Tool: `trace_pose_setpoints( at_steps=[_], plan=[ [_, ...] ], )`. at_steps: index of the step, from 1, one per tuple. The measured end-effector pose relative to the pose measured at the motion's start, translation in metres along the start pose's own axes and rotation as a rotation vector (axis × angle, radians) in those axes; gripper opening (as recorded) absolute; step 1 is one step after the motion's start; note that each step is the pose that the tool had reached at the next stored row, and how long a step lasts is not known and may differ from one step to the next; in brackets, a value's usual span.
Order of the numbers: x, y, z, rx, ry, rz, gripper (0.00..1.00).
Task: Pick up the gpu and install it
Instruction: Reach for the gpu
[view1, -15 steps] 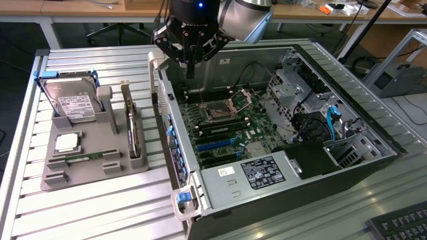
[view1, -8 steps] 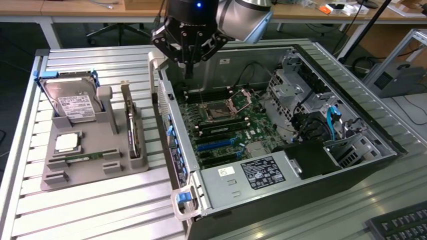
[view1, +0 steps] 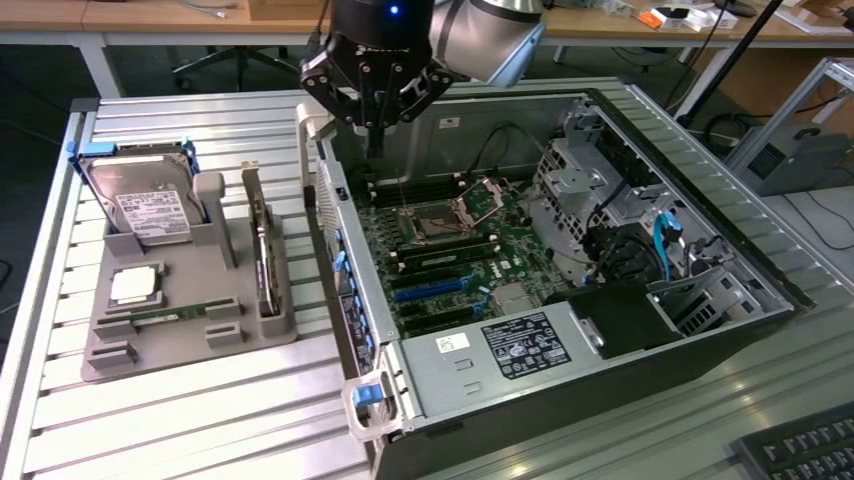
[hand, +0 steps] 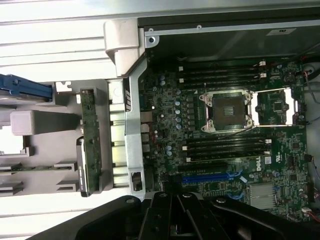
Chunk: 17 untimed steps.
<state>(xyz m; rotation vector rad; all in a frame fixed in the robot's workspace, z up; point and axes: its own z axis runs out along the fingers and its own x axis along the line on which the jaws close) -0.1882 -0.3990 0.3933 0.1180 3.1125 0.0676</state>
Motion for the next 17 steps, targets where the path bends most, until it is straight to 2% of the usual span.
trace_pose_setpoints(
  at_steps=[17],
  plan=[
    [0.0042,-0.0003,-0.0001,0.0,0.0,0.0,0.11]
  ],
)
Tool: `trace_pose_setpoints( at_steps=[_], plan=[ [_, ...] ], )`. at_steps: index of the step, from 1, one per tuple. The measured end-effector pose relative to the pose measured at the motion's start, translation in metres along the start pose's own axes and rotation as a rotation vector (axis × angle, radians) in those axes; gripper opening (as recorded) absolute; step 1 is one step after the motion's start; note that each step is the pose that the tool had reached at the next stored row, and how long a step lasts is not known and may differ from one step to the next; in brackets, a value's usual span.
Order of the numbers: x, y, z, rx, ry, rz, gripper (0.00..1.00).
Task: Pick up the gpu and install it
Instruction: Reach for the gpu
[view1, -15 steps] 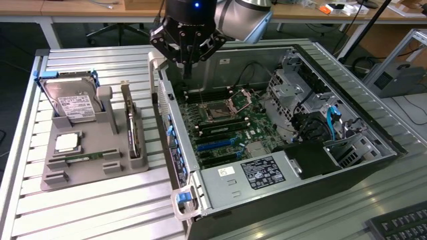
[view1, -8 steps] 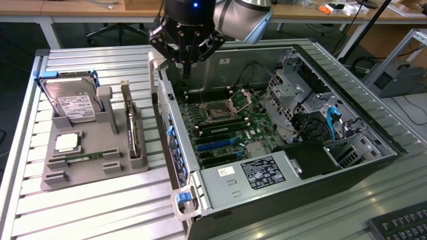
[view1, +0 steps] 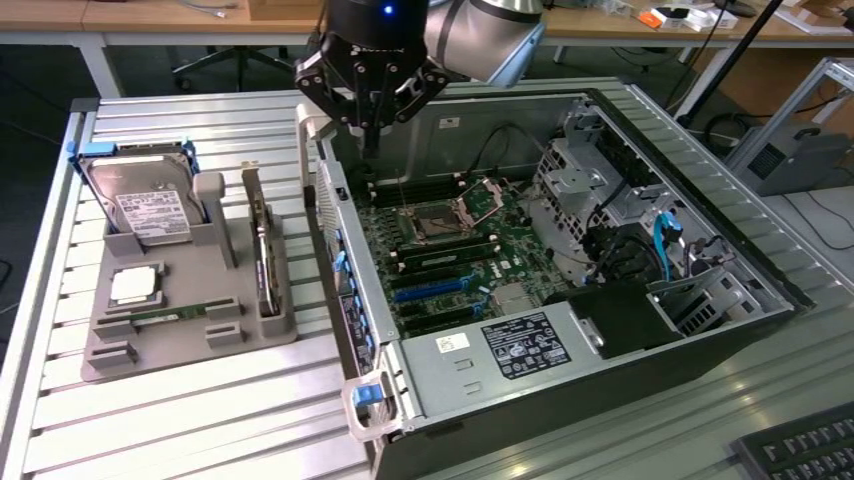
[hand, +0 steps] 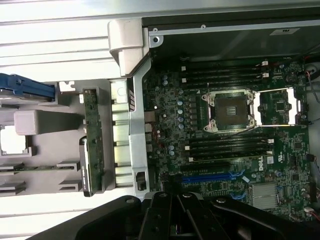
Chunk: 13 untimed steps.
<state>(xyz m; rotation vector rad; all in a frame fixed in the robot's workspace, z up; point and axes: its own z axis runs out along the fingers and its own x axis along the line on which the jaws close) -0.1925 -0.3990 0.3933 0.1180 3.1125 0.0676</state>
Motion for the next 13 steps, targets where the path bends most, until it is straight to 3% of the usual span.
trace_pose_setpoints(
  at_steps=[13],
  plan=[
    [0.0041,-0.0004,-0.0001,0.0,0.0,0.0,0.11]
  ],
)
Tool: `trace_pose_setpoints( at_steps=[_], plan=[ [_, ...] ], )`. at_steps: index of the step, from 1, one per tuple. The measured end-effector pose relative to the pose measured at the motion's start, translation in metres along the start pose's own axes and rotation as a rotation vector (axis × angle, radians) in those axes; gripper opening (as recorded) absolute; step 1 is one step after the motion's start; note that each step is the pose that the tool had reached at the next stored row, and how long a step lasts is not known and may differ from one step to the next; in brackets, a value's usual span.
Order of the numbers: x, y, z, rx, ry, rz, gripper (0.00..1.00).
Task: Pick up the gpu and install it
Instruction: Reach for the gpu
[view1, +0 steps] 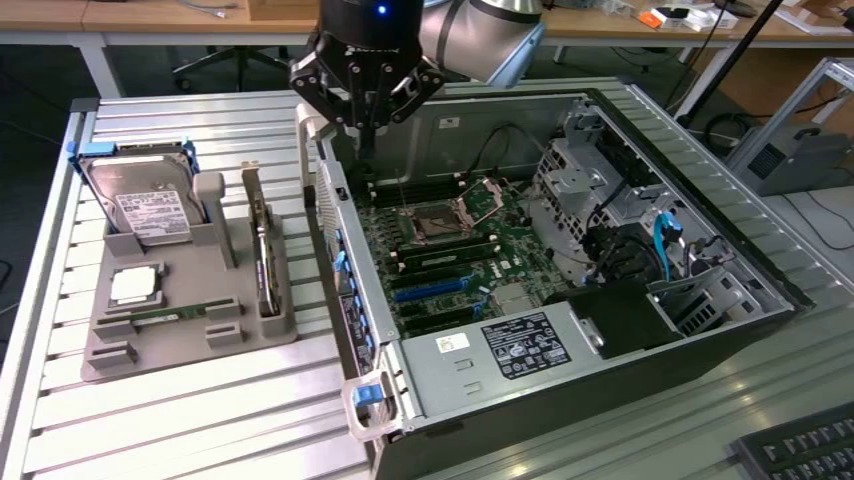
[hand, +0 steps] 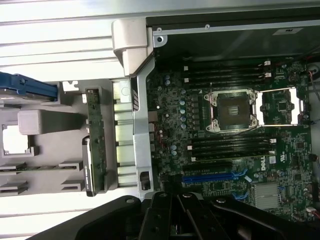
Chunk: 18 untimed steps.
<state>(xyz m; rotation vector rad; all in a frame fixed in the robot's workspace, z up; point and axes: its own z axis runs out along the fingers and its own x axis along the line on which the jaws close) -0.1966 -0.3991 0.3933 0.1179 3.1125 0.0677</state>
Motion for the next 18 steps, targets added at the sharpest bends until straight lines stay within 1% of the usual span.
trace_pose_setpoints(
  at_steps=[18],
  plan=[
    [0.0044,-0.0004,-0.0001,0.0001,0.0,0.0,0.11]
  ],
)
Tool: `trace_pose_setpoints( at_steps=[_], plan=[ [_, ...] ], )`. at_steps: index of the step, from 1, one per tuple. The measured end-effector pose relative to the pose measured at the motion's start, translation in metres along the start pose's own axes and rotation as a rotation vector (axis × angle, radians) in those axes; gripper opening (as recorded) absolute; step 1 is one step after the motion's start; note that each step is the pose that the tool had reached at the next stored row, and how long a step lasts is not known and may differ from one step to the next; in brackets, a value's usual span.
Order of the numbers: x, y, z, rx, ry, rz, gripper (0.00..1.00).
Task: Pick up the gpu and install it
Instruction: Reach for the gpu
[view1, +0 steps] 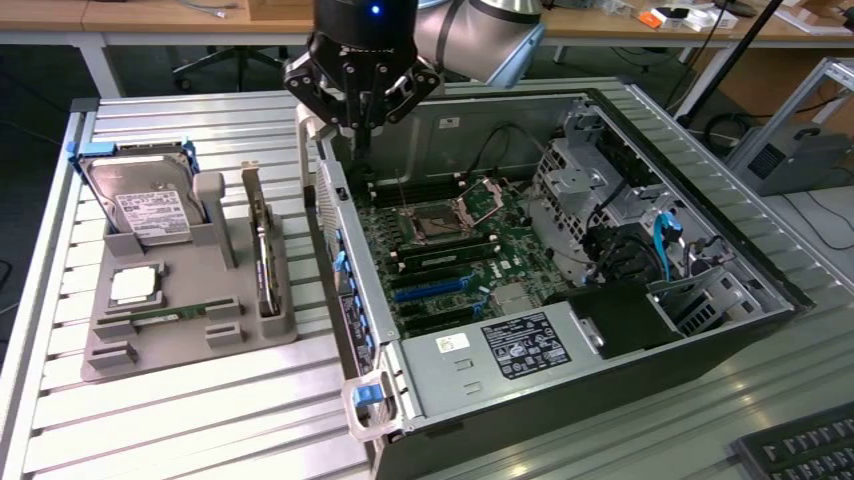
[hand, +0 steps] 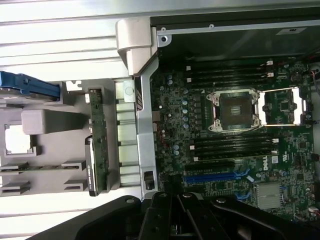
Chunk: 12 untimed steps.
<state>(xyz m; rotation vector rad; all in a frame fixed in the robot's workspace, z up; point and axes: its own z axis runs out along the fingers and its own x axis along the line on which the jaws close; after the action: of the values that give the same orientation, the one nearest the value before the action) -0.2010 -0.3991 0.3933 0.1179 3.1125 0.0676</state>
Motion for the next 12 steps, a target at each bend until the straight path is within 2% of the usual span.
trace_pose_setpoints(
  at_steps=[12],
  plan=[
    [0.0024,-0.0002,-0.0001,0.0,0.0,0.0,0.11]
  ],
)
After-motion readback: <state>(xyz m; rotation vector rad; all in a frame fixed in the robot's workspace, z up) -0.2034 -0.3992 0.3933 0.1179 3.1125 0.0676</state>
